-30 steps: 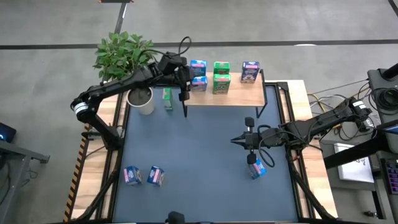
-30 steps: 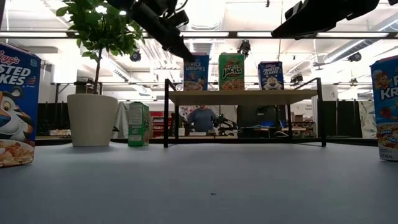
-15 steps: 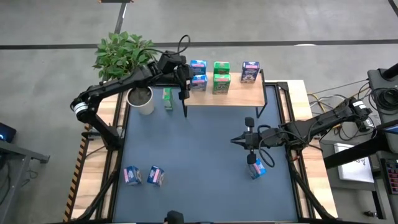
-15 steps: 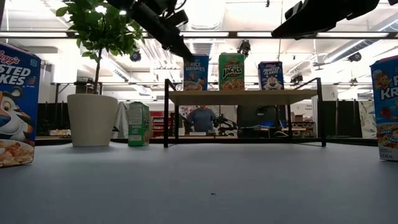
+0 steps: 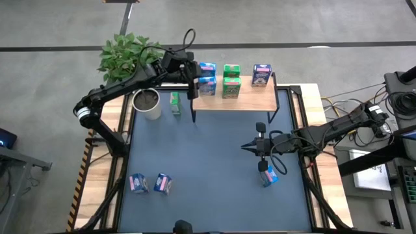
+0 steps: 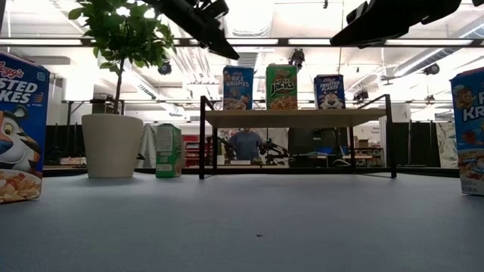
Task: Stack cereal on shelf
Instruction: Put the left light blue cereal box on the shelf aligned with the other light blue cereal box
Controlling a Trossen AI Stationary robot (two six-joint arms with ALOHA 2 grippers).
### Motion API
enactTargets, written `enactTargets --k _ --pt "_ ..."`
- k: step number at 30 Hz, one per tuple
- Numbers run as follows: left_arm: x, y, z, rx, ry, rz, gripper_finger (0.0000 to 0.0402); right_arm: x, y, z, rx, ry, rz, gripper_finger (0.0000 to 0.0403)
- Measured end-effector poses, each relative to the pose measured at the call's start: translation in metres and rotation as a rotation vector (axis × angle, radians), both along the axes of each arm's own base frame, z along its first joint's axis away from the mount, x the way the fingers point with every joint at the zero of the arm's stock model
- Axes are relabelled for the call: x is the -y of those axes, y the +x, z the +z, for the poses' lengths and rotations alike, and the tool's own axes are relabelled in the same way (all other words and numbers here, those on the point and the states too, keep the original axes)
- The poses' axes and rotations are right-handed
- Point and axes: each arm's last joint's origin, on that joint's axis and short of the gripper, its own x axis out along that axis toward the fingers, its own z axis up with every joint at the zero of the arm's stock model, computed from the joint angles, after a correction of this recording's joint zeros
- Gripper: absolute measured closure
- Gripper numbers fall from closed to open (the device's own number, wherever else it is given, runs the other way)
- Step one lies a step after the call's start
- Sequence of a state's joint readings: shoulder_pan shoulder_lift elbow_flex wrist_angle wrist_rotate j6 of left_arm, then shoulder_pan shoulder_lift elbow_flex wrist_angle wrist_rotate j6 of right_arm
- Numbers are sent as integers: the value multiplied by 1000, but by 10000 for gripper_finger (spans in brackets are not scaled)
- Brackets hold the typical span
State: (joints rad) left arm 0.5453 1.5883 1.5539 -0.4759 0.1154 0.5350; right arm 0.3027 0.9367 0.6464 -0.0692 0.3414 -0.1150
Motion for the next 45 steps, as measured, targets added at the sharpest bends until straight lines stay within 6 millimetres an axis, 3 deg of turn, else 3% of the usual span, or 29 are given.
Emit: enactTargets --k 4,13,17,34,41,45 --pt "-2 2 0 27 25 2 231 0 0 0 0 0 0 390" --pt "-14 15 -19 -38 72 88 345 0 0 -2 -5 -2 0 390" --pt "-16 18 -23 -44 74 84 375 0 0 -3 -8 -3 -1 390" --pt "-13 15 -17 -32 97 59 386 0 0 -3 -8 -3 0 390" --pt "6 7 2 20 80 47 387 0 -1 -3 -9 -4 -1 390" --pt "25 6 1 -33 32 8 387 0 -1 -3 -9 -3 -1 390"
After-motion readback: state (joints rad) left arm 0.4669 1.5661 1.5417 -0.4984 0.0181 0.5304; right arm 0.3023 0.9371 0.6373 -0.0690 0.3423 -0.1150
